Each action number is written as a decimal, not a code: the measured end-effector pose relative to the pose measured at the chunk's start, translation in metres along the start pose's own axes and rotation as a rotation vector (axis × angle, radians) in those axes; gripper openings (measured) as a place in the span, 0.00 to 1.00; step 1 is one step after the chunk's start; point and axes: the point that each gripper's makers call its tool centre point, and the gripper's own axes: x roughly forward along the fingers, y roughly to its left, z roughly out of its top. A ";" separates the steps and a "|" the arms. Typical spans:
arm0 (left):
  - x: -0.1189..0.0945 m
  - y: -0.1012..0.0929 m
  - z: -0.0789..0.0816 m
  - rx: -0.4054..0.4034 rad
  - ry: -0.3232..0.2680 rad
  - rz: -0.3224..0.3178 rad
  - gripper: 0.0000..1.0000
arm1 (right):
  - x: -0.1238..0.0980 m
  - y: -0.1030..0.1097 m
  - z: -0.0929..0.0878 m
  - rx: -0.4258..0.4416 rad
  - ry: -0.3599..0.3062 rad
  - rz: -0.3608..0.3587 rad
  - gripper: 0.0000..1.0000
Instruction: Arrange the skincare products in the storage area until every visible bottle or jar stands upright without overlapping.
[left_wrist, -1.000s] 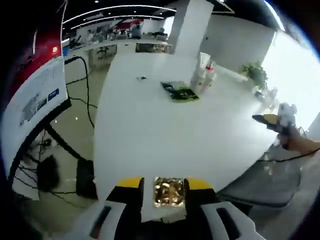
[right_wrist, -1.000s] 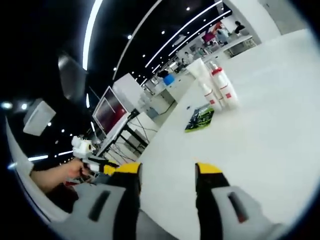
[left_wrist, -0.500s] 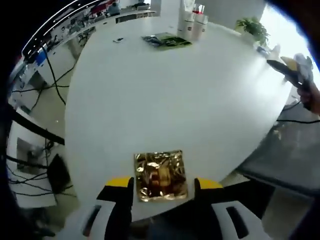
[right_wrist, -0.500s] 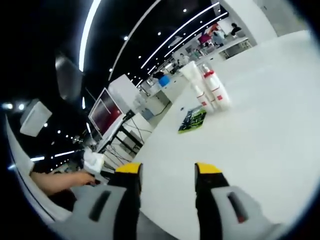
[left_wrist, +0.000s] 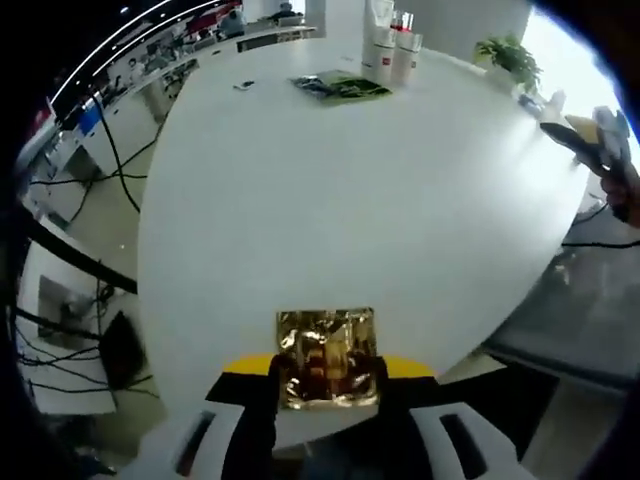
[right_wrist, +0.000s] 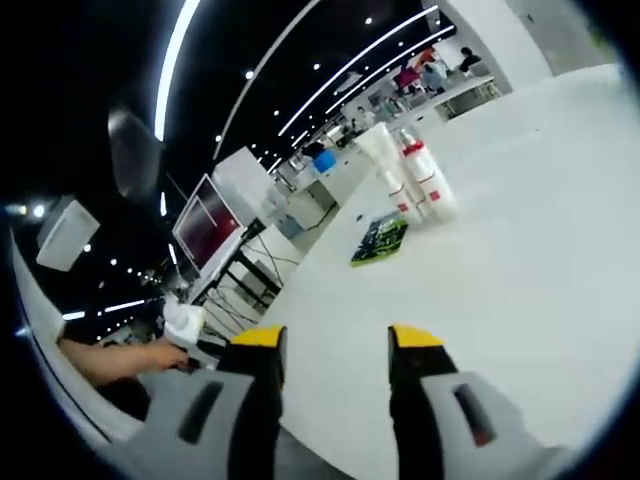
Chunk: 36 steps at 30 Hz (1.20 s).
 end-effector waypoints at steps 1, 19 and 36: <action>0.000 -0.001 0.000 0.006 -0.004 -0.001 0.37 | 0.000 0.001 -0.001 -0.003 0.004 0.000 0.41; -0.018 -0.044 0.046 0.114 -0.134 -0.117 0.02 | -0.009 0.018 -0.010 -0.001 0.036 0.088 0.34; -0.084 -0.194 0.160 0.181 -0.396 -0.602 0.02 | -0.030 0.078 -0.017 -0.162 0.070 0.269 0.24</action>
